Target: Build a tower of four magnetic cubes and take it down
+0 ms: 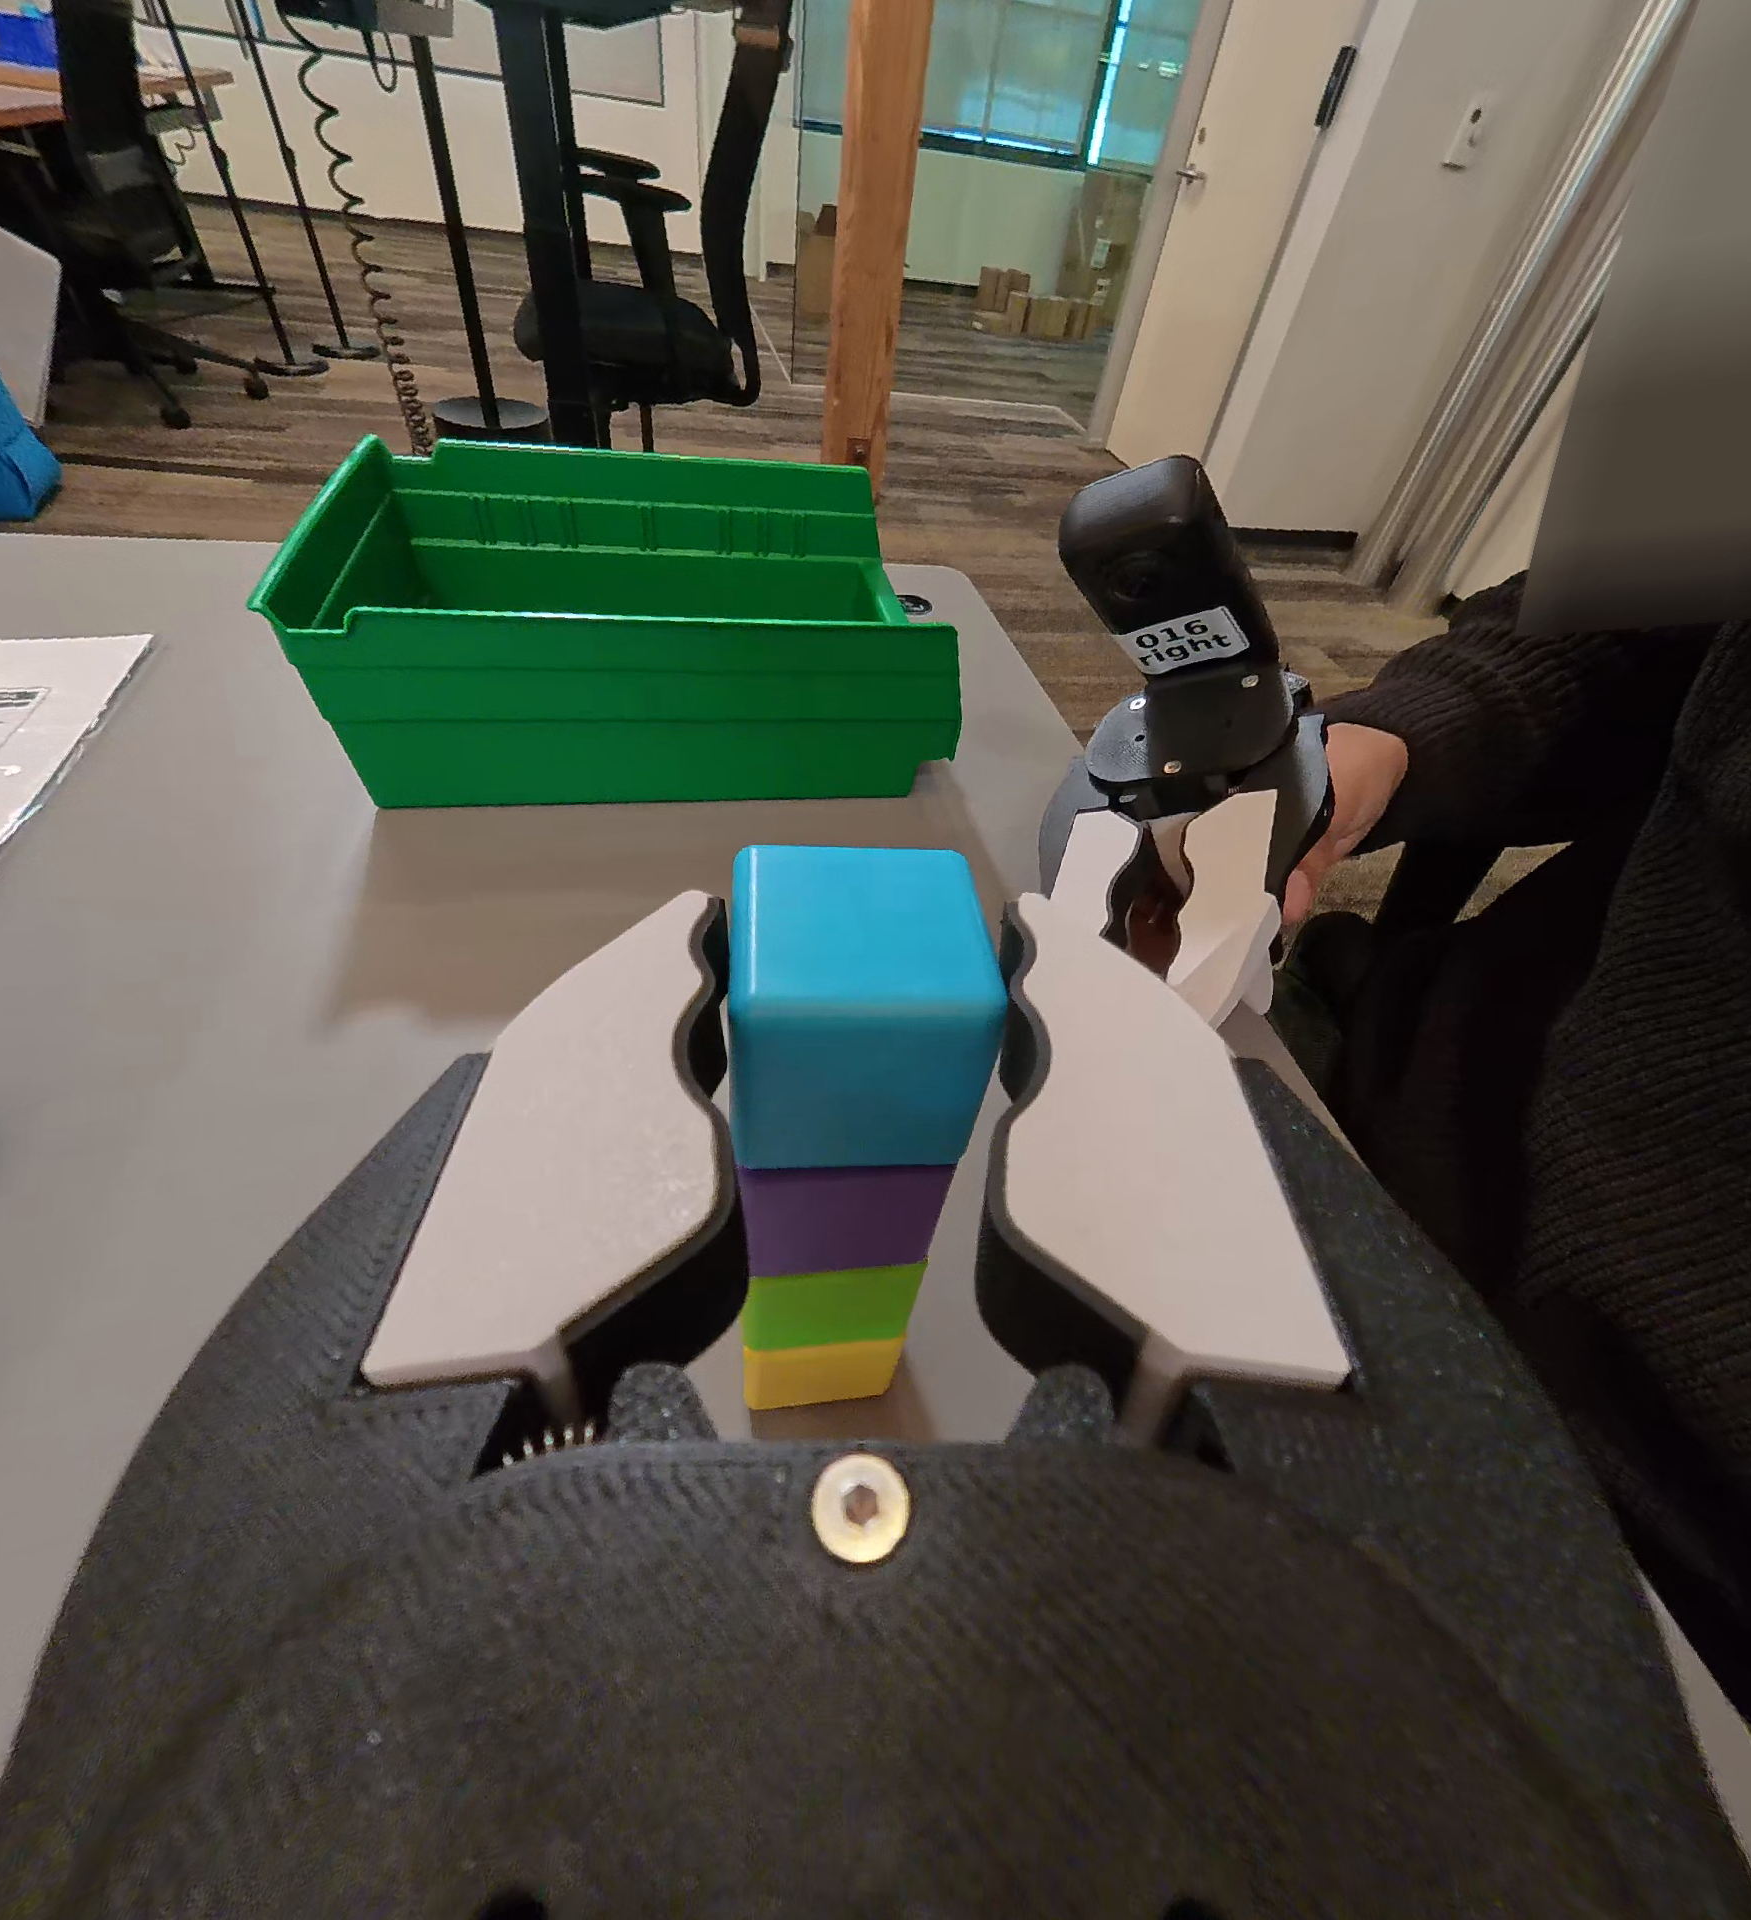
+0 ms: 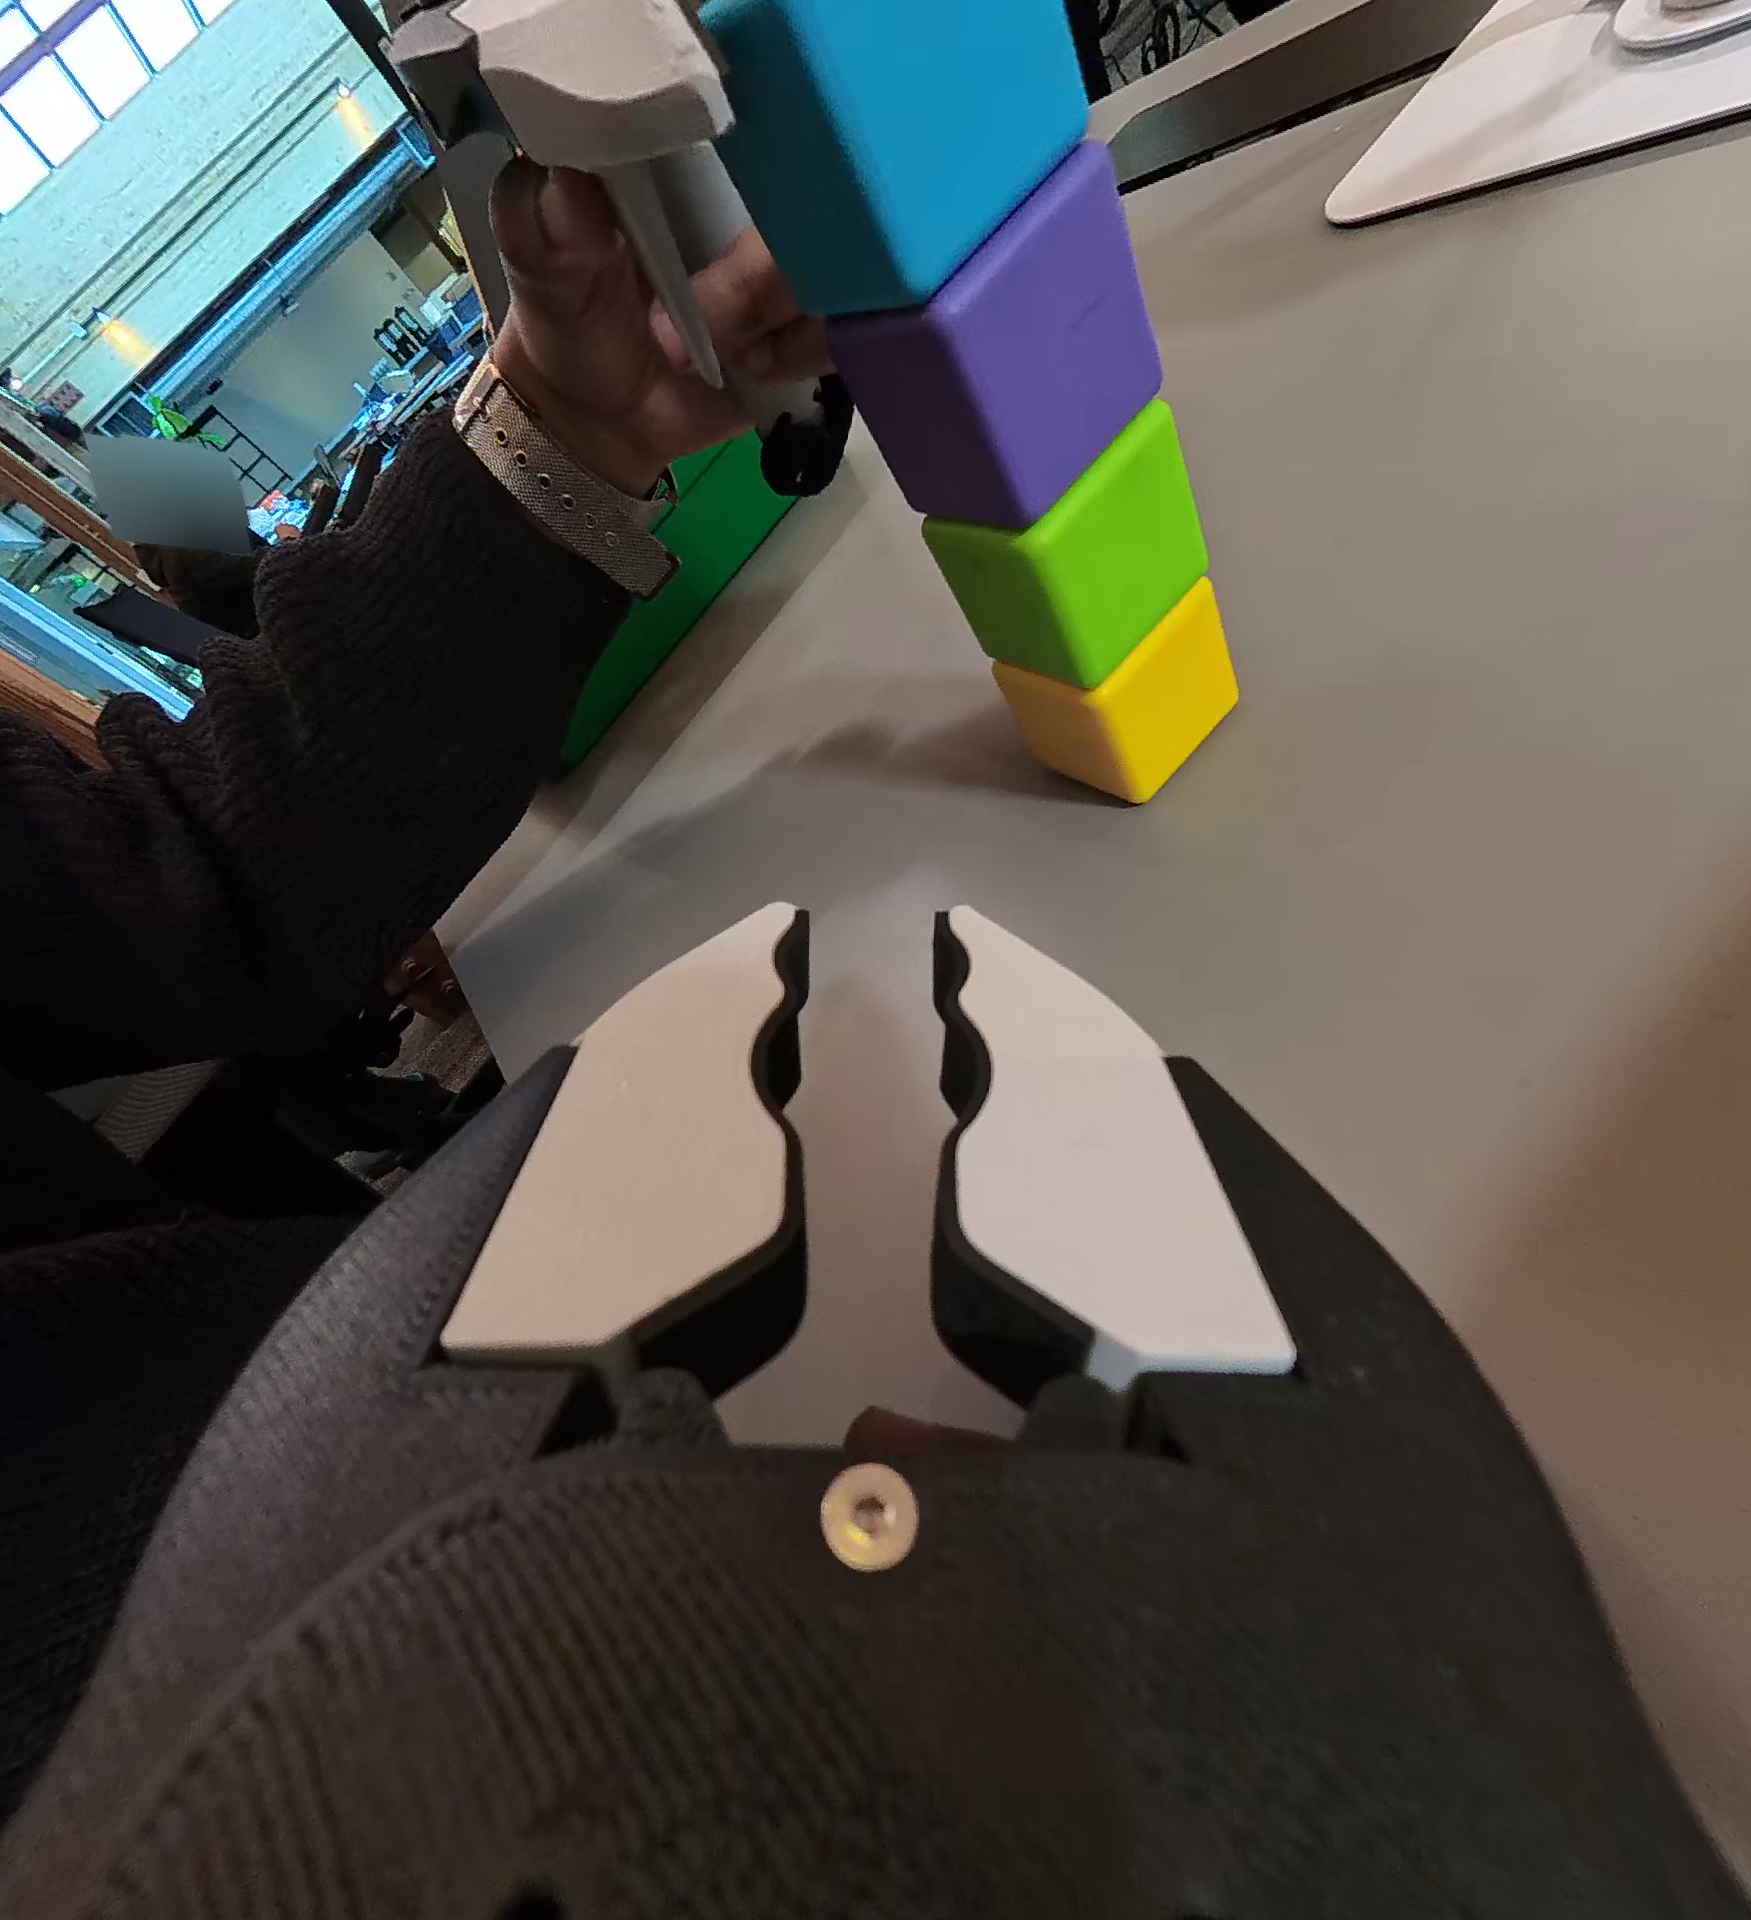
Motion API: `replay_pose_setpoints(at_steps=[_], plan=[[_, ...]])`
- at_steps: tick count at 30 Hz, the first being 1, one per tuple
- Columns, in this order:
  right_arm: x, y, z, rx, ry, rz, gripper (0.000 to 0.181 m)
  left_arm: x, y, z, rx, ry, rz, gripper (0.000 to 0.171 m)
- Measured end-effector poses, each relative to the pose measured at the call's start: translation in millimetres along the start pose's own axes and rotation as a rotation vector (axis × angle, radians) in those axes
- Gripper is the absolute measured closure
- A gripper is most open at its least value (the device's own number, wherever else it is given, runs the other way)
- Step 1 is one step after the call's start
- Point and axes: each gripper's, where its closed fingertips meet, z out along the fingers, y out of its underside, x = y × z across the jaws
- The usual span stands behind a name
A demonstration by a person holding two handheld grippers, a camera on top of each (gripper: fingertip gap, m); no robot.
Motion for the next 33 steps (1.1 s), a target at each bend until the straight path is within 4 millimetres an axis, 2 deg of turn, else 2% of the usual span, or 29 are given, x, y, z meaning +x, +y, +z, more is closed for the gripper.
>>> replay_pose_setpoints(at_steps=[8, 15, 33], plan=[[0, 0, 0, -0.001, 0.0, -0.001, 0.158, 0, 2, -2, -0.006, -0.006, -0.025, 0.103], [0, 0, 0, 0.001, 0.0, -0.001, 0.158, -1, 10, -1, -0.031, -0.015, -0.042, 0.096], [0, -1, -1, 0.005, -0.006, 0.015, 0.158, -6, 73, 18, -0.189, -0.05, -0.113, 0.095]])
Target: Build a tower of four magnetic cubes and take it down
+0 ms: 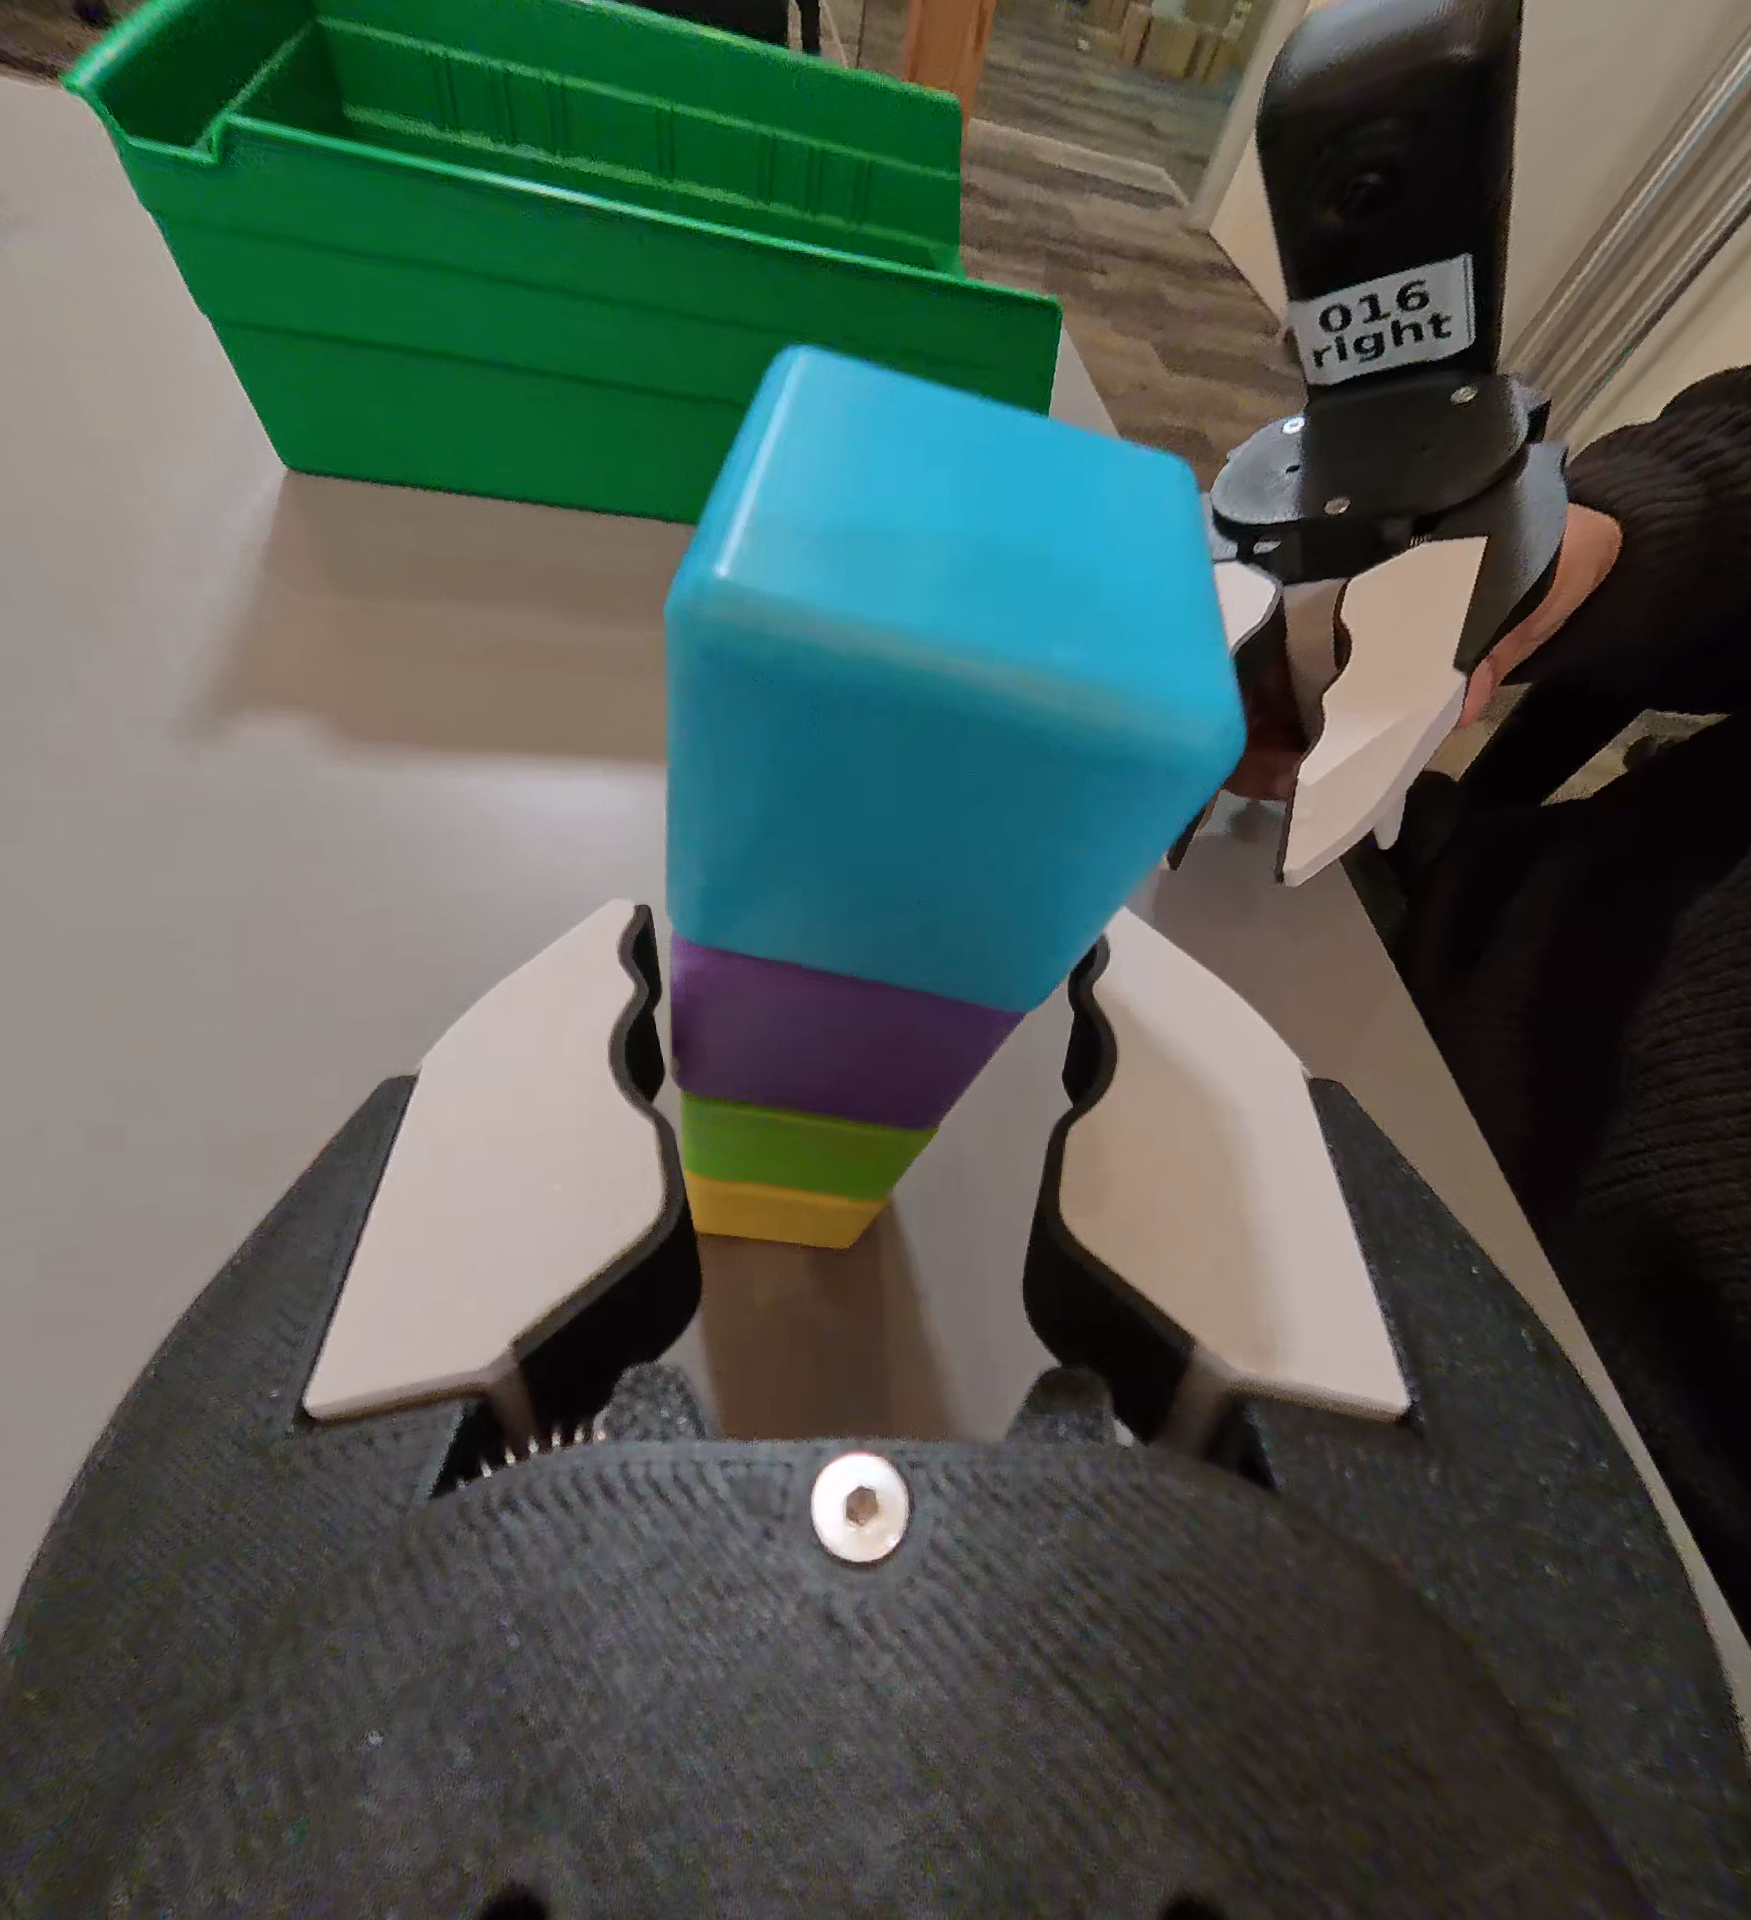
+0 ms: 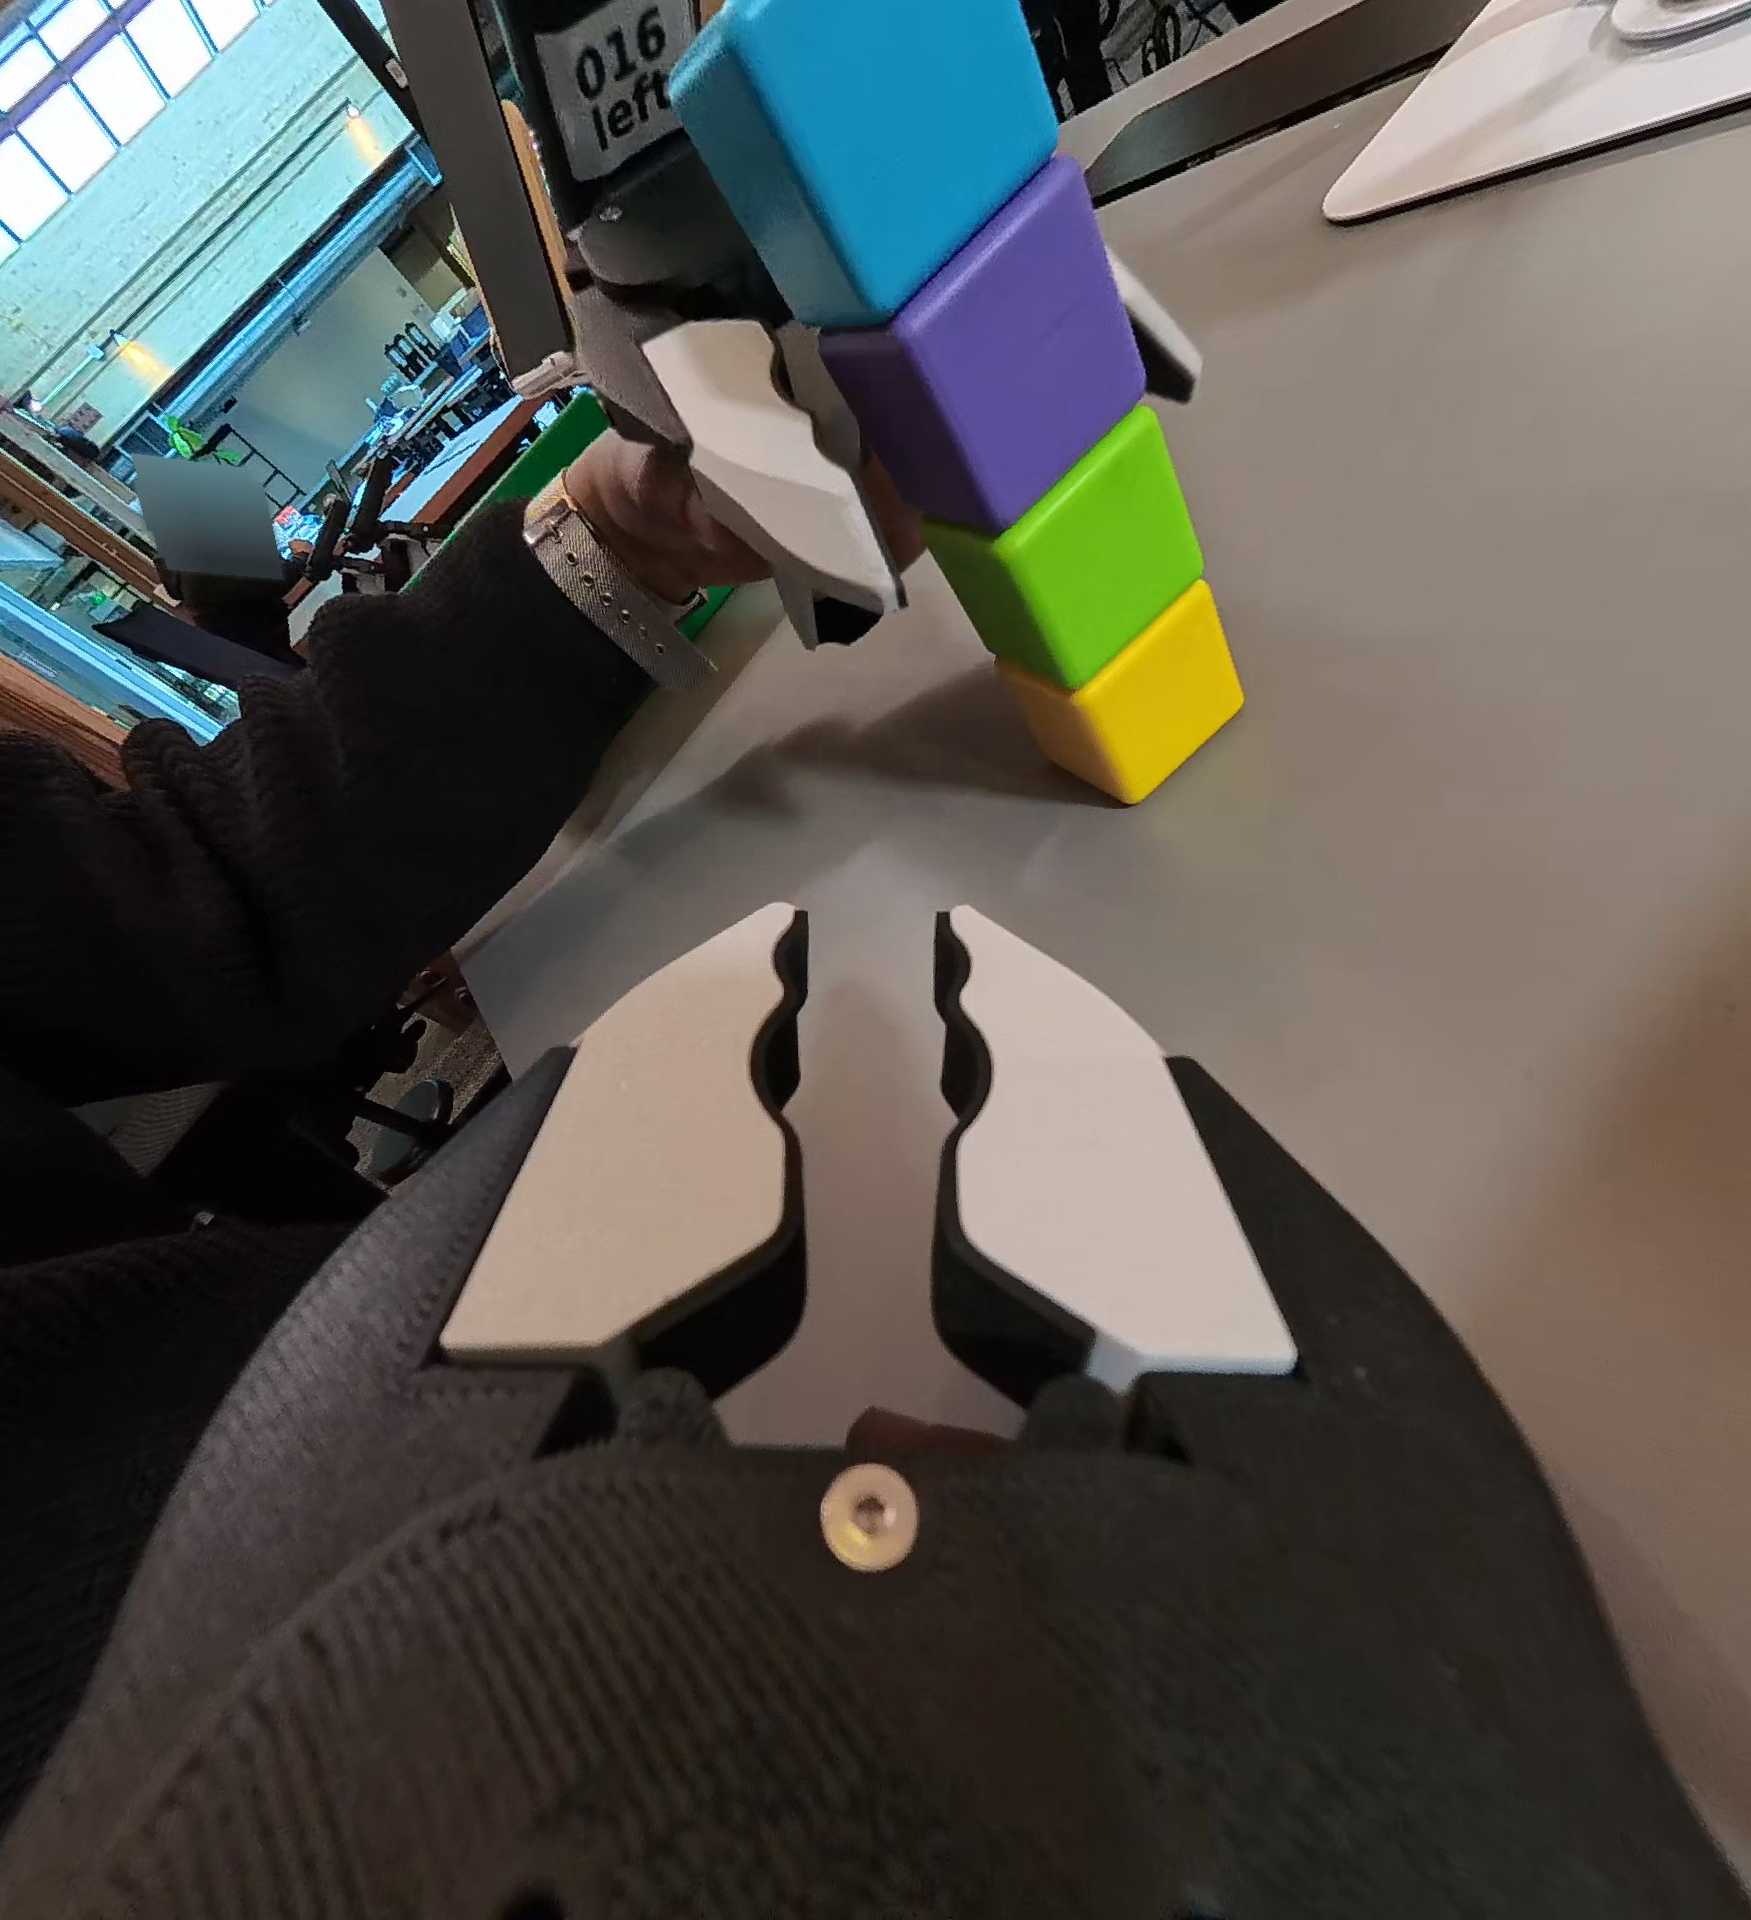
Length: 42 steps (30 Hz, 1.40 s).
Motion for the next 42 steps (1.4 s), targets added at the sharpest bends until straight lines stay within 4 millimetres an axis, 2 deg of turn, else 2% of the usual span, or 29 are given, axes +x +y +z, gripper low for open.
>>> replay_pose_setpoints(at_steps=[6, 19, 24, 27, 30, 33, 35, 39, 42], plan=[[0, -1, -1, 0.006, -0.007, 0.014, 0.158, 5, 10, -5, -0.005, -0.003, -0.046, 0.096], [2, -2, -2, 0.015, -0.019, 0.048, 0.157, 6, 19, -5, -0.006, -0.004, -0.087, 0.096], [3, -1, -1, -0.003, 0.017, -0.042, 0.153, 8, 22, -10, 0.027, -0.002, -0.112, 0.1], [2, -5, 1, 0.0, 0.035, -0.138, 0.146, 7, 20, -14, 0.092, -0.065, -0.048, 0.104], [-3, -17, 2, 0.049, 0.028, -0.246, 0.14, 2, 6, -20, 0.193, -0.143, 0.035, 0.107], [-10, -38, 3, 0.154, -0.004, -0.339, 0.133, 3, -3, -19, 0.244, -0.151, 0.043, 0.101], [-9, -56, 1, 0.245, 0.028, -0.387, 0.114, 6, -2, -15, 0.254, -0.151, 0.045, 0.098], [-7, -89, -4, 0.416, 0.115, -0.601, 0.11, 1, -1, -9, 0.28, -0.242, 0.051, 0.099], [-4, -94, 7, 0.402, 0.098, -0.623, 0.108, -4, -3, -9, 0.274, -0.302, 0.06, 0.107]])
